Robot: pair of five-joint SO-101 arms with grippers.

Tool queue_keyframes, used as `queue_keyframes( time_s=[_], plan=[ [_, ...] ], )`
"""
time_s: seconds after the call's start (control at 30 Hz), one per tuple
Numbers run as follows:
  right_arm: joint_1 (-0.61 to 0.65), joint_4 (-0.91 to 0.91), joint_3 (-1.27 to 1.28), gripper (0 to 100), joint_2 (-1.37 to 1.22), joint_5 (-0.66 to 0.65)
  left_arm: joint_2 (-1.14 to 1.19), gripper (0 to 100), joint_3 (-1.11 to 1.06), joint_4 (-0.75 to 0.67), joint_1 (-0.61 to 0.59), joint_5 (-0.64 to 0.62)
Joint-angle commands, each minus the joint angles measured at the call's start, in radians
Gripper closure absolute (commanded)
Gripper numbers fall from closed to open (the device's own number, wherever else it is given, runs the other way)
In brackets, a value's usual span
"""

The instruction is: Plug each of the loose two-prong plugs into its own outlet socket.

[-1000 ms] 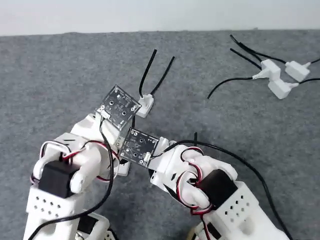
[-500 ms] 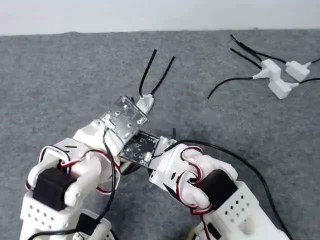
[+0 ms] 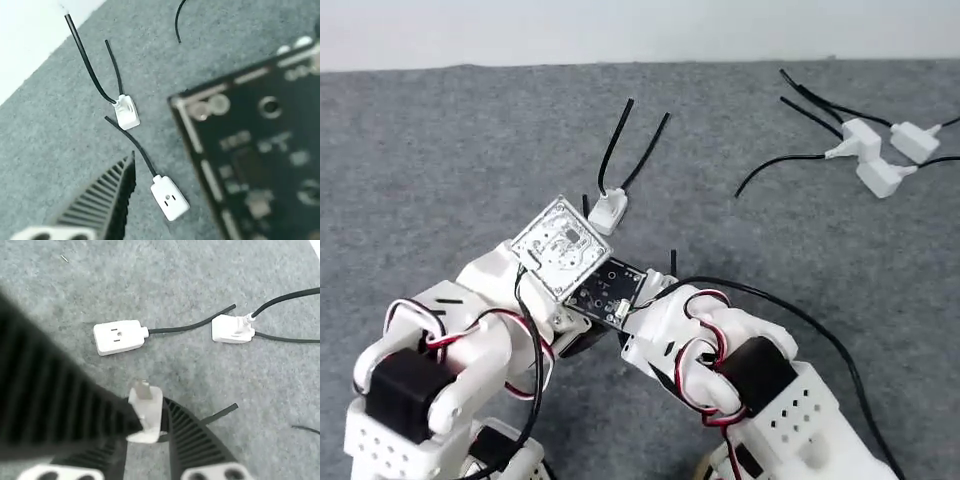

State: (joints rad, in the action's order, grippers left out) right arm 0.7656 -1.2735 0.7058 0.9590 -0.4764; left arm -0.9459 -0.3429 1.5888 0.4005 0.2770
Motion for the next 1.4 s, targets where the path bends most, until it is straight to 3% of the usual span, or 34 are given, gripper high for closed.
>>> queue_keyframes(
  time_s=[0.0, 0.43, 1.37],
  plan=[
    [-0.012, 0.028, -0.04, 99.1, 0.021, -0.008, -0.008, 71, 0.008, 0.0, 0.008, 0.008],
    [-0.012, 0.041, -0.023, 99.1, 0.022, -0.006, -0.006, 71, -0.031, -0.002, 0.008, 0.0],
    [-0.007, 0.021, 0.018, 99.1, 0.033, -0.005, -0.008, 71, -0.305, -0.222, -0.087, 0.0]
  ],
)
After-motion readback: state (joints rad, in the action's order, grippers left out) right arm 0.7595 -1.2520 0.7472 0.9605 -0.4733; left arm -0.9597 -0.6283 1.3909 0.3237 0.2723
